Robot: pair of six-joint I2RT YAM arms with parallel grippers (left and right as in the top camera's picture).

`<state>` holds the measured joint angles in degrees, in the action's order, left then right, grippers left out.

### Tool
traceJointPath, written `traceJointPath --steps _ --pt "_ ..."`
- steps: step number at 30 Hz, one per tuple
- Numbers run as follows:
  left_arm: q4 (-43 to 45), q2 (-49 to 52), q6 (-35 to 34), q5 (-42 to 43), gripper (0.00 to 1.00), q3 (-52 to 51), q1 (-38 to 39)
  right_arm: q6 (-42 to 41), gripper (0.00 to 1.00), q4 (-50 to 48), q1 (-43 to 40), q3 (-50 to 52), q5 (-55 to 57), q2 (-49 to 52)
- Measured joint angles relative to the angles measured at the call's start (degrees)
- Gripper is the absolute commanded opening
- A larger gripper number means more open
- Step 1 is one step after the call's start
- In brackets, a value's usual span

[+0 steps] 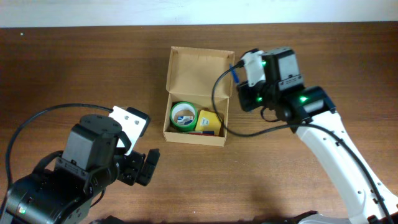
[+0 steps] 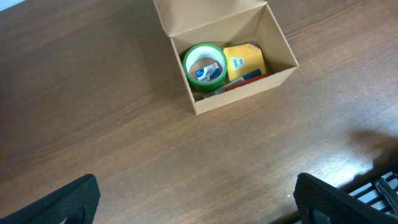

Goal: Pack container
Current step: 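Carry the blue pen into the box and release it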

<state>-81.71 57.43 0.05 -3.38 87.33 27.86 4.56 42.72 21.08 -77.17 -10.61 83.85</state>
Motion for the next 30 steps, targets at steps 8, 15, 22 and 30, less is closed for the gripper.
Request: traceJointPath --steps 8,15,22,30 --pt "0.00 0.00 -0.02 0.00 1.00 0.00 0.00 17.59 0.04 0.02 8.68 0.00 -3.13 0.94" --pt "0.00 0.00 -0.02 0.00 1.00 0.00 0.00 35.21 0.04 0.09 12.57 0.00 -6.45 6.43" --pt "0.00 0.00 0.00 0.00 1.00 0.00 0.00 42.14 0.04 0.11 12.72 0.00 -6.95 14.16" --pt "0.00 0.00 -0.02 0.02 1.00 0.00 0.00 45.18 0.04 0.04 12.72 0.00 -7.10 19.91"
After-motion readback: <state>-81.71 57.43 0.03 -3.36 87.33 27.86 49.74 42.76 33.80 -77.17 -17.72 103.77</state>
